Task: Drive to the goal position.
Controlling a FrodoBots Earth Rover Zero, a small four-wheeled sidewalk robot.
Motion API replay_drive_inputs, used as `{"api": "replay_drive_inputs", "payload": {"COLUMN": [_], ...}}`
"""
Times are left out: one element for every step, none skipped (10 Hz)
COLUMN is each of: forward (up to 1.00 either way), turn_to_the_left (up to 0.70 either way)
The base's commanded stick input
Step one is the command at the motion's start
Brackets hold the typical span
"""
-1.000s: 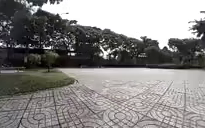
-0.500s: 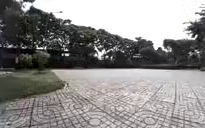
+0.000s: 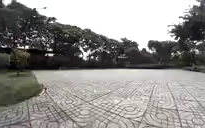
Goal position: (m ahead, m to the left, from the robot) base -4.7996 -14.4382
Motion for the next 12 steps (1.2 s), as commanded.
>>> {"api": "replay_drive_inputs", "payload": {"forward": [0.72,0.09,0.00,0.00,0.00,0.78,1.00,1.00,1.00,1.00,1.00,1.00], "turn_to_the_left": [-0.32,-0.43,-0.45,-0.45,-0.45,-0.31,-0.27,-0.27,-0.27,-0.27,-0.27,-0.27]}}
